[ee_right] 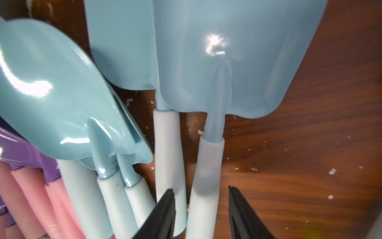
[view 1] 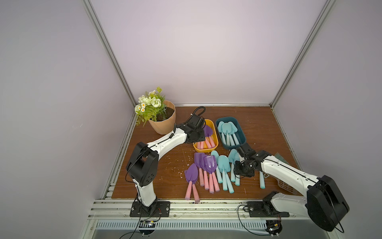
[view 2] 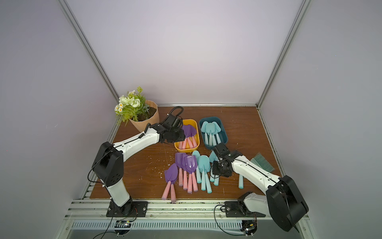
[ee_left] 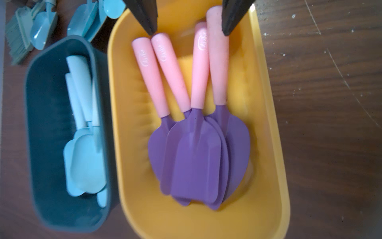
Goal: Sort the small shovels by color and place them into the storage box
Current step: Pick up the shovel from the center of the board, then place the shovel in the storage box.
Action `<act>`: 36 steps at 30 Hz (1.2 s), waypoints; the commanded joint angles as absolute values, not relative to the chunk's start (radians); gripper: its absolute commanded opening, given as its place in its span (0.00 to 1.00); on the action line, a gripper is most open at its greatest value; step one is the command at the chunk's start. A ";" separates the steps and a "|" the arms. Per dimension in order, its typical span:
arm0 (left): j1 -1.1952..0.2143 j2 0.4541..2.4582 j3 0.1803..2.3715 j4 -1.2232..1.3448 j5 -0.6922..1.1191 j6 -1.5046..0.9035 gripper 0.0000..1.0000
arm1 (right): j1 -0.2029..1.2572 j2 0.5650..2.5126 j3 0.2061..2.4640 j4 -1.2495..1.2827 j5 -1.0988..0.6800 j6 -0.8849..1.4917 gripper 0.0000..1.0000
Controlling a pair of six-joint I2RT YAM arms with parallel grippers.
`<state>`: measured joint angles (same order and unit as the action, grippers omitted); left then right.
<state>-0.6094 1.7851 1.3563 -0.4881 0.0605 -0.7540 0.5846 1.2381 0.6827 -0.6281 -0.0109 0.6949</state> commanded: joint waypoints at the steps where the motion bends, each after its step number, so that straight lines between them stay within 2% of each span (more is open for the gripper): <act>1: -0.619 1.754 1.337 -0.441 0.066 -0.782 0.53 | 0.606 1.231 0.677 -0.658 0.059 0.751 0.46; 13: -0.619 1.714 1.292 -0.426 0.069 -0.789 0.54 | 0.632 1.251 0.602 -0.614 0.086 0.794 0.39; 14: -0.619 1.712 1.289 -0.425 0.071 -0.792 0.54 | 0.635 1.252 0.599 -0.612 0.088 0.797 0.35; 19: -0.618 1.695 1.272 -0.417 0.069 -0.797 0.54 | 0.639 1.213 0.606 -0.629 0.140 0.830 0.02; 20: -0.620 1.691 1.268 -0.415 0.066 -0.796 0.54 | 0.641 1.190 0.620 -0.643 0.167 0.846 0.00; 25: -0.620 1.672 1.248 -0.411 0.052 -0.804 0.54 | 0.644 1.092 0.780 -0.748 0.380 0.905 0.00; 30: -0.624 1.651 1.219 -0.407 0.050 -0.814 0.54 | 0.642 1.152 1.001 -0.818 0.515 0.831 0.00; 36: -0.624 1.606 1.183 -0.407 0.030 -0.826 0.54 | 0.498 1.362 1.210 -0.633 0.327 0.571 0.00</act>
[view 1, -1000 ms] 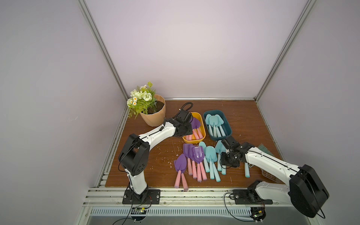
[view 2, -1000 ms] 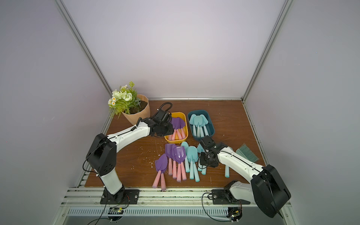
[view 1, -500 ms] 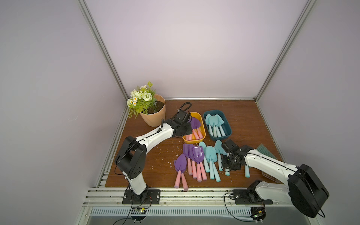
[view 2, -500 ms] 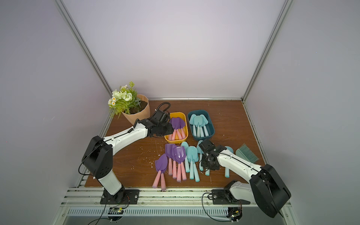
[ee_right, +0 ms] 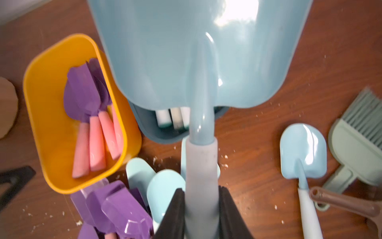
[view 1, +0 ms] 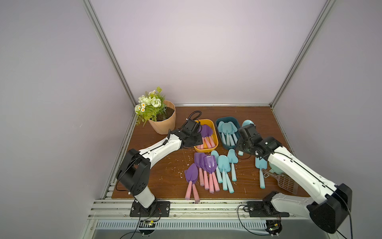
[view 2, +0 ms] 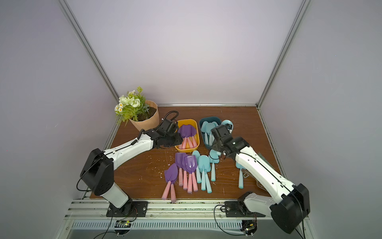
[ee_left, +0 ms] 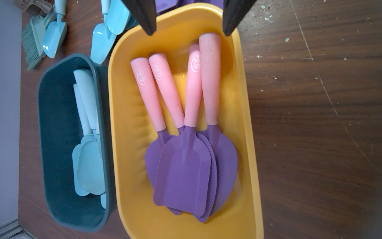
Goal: Sort the small shovels by color and place them into the storage box
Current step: Place the shovel in the storage box.
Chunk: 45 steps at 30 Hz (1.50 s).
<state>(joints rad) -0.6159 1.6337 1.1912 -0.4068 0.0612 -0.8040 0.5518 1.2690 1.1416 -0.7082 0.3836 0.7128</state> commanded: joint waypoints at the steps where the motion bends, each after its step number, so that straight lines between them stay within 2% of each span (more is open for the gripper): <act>1: -0.625 1.599 1.181 -0.410 0.027 -0.824 0.54 | 0.478 1.417 1.250 -0.609 0.291 0.529 0.00; 8: -0.608 1.571 1.182 -0.482 -0.002 -0.796 0.55 | 0.452 1.784 1.578 -0.696 0.209 0.374 0.00; 14: -0.592 1.531 1.137 -0.531 -0.013 -0.769 0.56 | 0.452 1.911 1.617 -0.700 0.178 0.367 0.00; 22: -0.592 1.502 1.082 -0.546 -0.014 -0.769 0.56 | 0.453 1.911 1.497 -0.654 0.140 0.378 0.02; 23: -0.593 1.503 1.080 -0.547 -0.012 -0.769 0.56 | 0.453 1.909 1.491 -0.652 0.138 0.379 0.04; 27: -0.593 1.500 1.082 -0.557 -0.010 -0.764 0.56 | 0.451 1.901 1.488 -0.657 0.160 0.394 0.28; 33: -0.592 1.467 1.067 -0.590 0.004 -0.746 0.56 | 0.452 1.847 1.559 -0.696 0.236 0.412 0.43; 40: -0.602 1.372 0.962 -0.625 0.097 -0.755 0.57 | 0.451 1.709 1.558 -0.705 0.258 0.448 0.45; 45: -0.737 1.309 0.878 -0.716 0.127 -0.860 0.58 | 0.451 1.642 1.516 -0.712 0.181 0.433 0.45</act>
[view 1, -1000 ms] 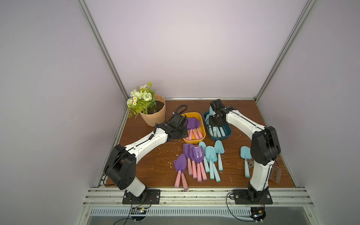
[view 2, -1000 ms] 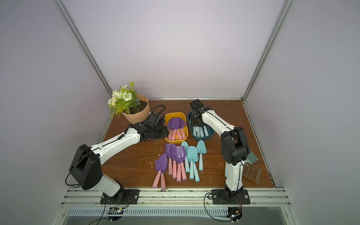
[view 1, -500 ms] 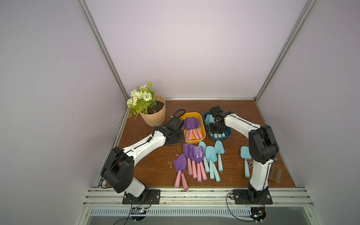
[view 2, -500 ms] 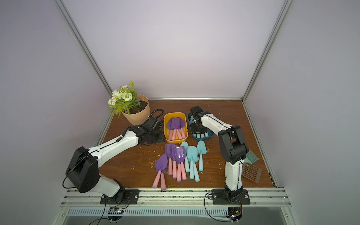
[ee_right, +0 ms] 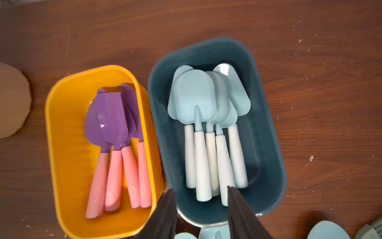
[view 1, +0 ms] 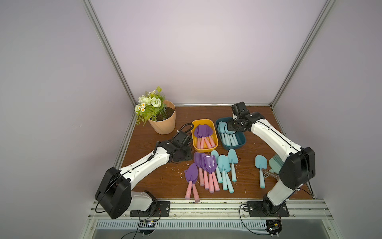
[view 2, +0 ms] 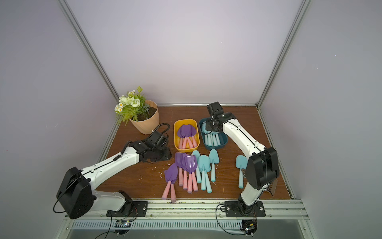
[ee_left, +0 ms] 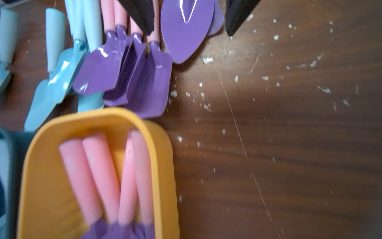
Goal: Sort the small shovels by color and place them into the storage box
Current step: Place the shovel in the storage box, then pick up the shovel from the center of the board.
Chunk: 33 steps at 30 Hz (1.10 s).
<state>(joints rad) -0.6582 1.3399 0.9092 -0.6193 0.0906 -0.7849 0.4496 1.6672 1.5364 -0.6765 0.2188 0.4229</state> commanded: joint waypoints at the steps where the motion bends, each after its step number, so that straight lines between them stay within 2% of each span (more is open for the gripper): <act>1: -0.763 1.299 0.858 -0.726 0.142 -0.893 0.58 | 0.451 1.636 1.515 -0.720 0.174 0.430 0.45; 6: -0.912 1.229 0.769 -0.731 0.197 -1.069 0.58 | 0.451 1.614 1.492 -0.726 0.135 0.392 0.44; 12: -1.002 1.123 0.678 -0.773 0.201 -1.218 0.58 | 0.451 1.624 1.463 -0.705 0.119 0.356 0.44; 17: -1.011 1.071 0.626 -0.772 0.225 -1.262 0.58 | 0.451 1.646 1.468 -0.690 0.104 0.344 0.44; 33: -1.072 1.126 0.622 -0.772 0.252 -1.278 0.52 | 0.448 1.656 1.451 -0.684 0.089 0.340 0.44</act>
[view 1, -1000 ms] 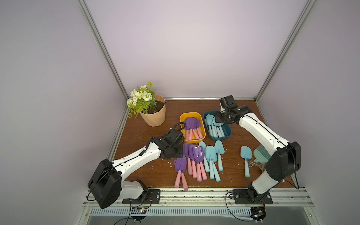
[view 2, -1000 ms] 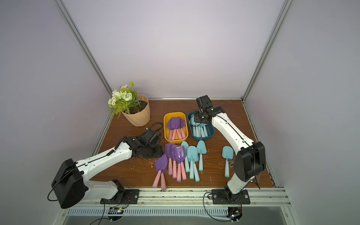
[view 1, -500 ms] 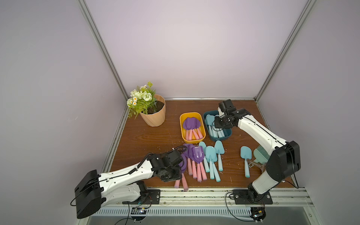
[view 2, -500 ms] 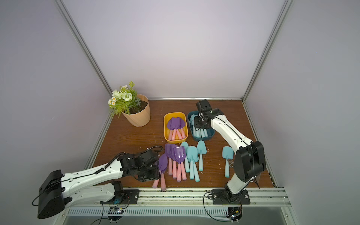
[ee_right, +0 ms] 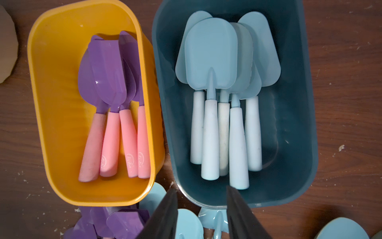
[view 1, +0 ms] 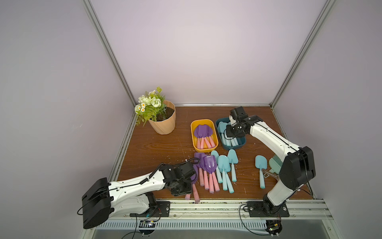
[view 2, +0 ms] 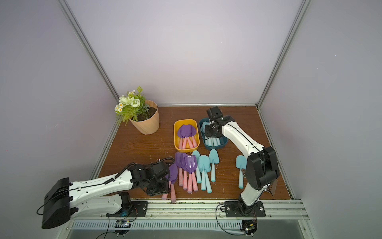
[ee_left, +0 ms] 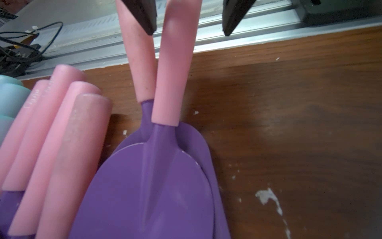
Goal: Sort the small shovels by color and place them into the storage box
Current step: Pick up the shovel from the center of the board.
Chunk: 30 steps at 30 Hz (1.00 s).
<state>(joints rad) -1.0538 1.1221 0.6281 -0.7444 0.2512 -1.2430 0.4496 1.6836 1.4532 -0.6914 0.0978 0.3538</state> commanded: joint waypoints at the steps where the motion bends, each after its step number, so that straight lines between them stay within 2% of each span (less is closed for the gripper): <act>1: -1.076 1.135 0.624 -0.771 0.252 -1.276 0.52 | 0.448 1.655 1.449 -0.683 0.087 0.339 0.44; 9: -1.083 1.214 0.645 -0.767 0.227 -1.235 0.43 | 0.445 1.643 1.440 -0.678 0.087 0.342 0.44; 15: -1.081 1.243 0.670 -0.767 0.195 -1.220 0.12 | 0.440 1.636 1.437 -0.679 0.094 0.341 0.44; 19: -1.060 1.234 0.690 -0.768 0.171 -1.221 0.02 | 0.438 1.638 1.437 -0.679 0.091 0.341 0.44; 24: -0.997 1.200 0.796 -0.809 0.114 -1.163 0.01 | 0.439 1.632 1.440 -0.679 0.084 0.343 0.43; 30: -0.933 1.284 1.073 -0.870 0.004 -1.048 0.01 | 0.435 1.609 1.448 -0.679 0.090 0.348 0.43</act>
